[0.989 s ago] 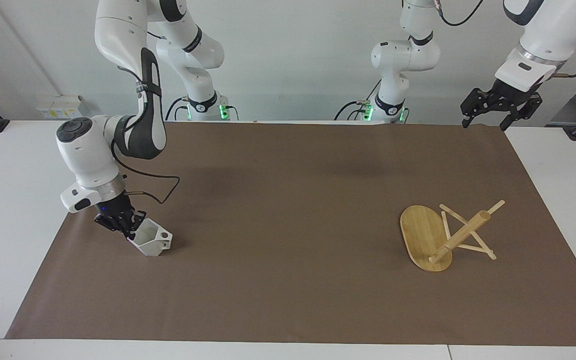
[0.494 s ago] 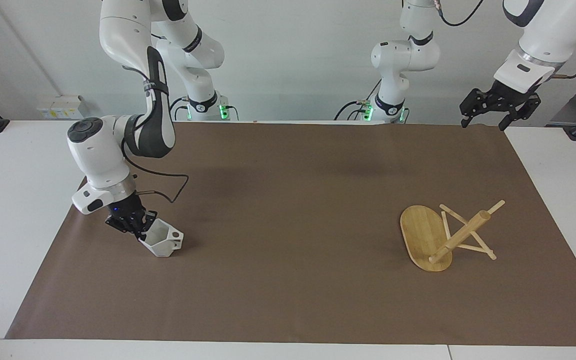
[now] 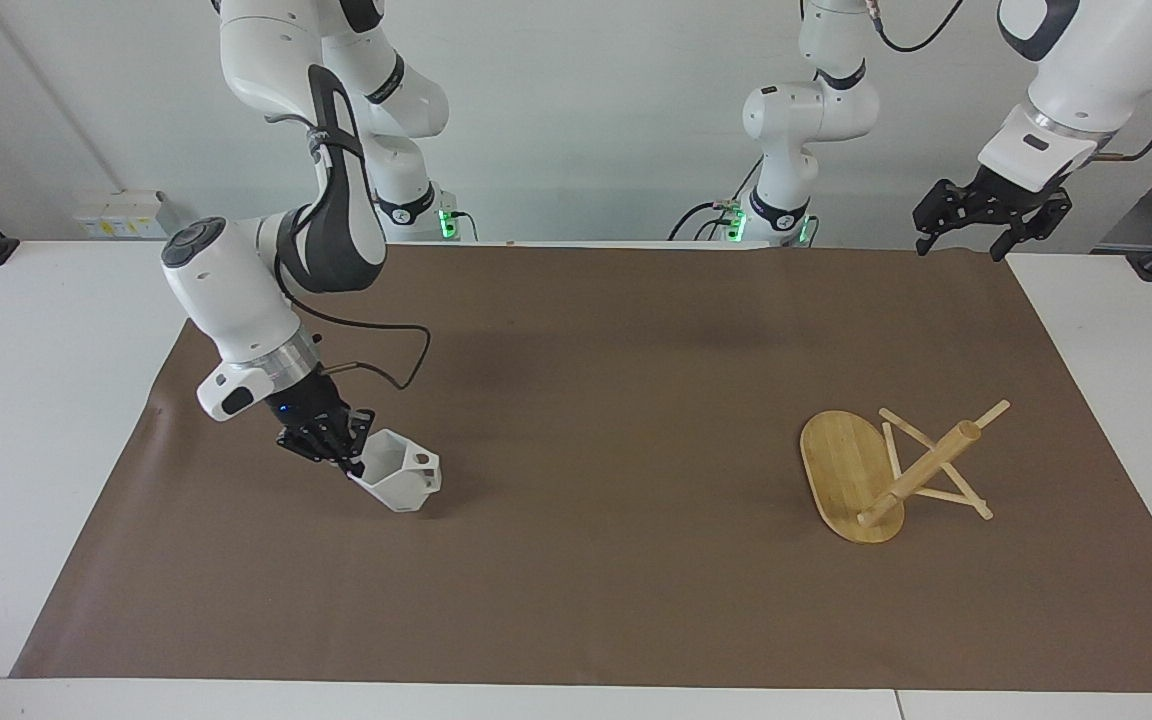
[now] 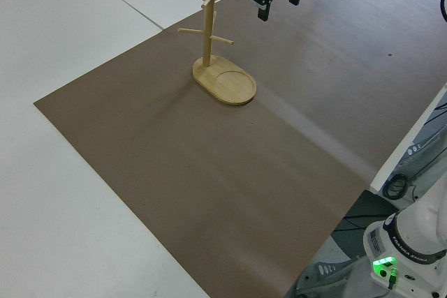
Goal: Hang cup on rack
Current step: 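Lift the cup with the right gripper while the left gripper approaches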
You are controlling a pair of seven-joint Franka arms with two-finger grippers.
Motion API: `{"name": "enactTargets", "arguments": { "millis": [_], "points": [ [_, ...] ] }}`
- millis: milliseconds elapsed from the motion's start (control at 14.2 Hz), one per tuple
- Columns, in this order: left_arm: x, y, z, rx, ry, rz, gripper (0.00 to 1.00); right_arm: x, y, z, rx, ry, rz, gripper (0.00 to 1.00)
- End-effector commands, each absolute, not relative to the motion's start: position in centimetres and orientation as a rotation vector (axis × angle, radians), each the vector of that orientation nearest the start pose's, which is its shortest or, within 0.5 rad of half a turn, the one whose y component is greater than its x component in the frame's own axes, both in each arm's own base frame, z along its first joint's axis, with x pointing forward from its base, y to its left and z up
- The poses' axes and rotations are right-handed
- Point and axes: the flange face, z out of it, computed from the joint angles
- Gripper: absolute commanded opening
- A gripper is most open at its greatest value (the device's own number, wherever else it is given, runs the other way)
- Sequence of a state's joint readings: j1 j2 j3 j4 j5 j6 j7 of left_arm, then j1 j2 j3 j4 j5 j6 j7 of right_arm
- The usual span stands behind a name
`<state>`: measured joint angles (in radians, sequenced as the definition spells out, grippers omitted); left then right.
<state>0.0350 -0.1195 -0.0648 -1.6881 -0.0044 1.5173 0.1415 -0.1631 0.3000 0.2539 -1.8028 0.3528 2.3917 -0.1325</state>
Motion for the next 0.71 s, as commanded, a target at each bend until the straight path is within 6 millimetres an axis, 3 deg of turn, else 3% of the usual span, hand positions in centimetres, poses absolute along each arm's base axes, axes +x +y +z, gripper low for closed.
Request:
{"name": "enactTargets", "arguments": {
  "millis": [0, 141, 353, 636],
  "points": [
    [50.3, -1.0, 62.4, -3.168, 0.161, 0.100, 1.00, 65.6, 7.5, 43.0, -2.669, 0.050, -0.398, 0.01],
    [48.1, -1.0, 60.4, -3.159, -0.003, 0.180, 1.00, 65.3, 10.5, 44.3, -2.618, 0.067, -0.388, 0.01],
    [48.0, -0.2, 60.4, -3.197, -0.152, 0.202, 1.00, 64.5, 15.4, 45.5, -2.529, 0.188, -0.324, 0.00],
    [46.8, -1.1, 60.2, -3.179, -0.831, 0.396, 1.00, 63.1, 20.1, 46.3, -2.395, 0.259, -0.232, 0.00]
  ]
}}
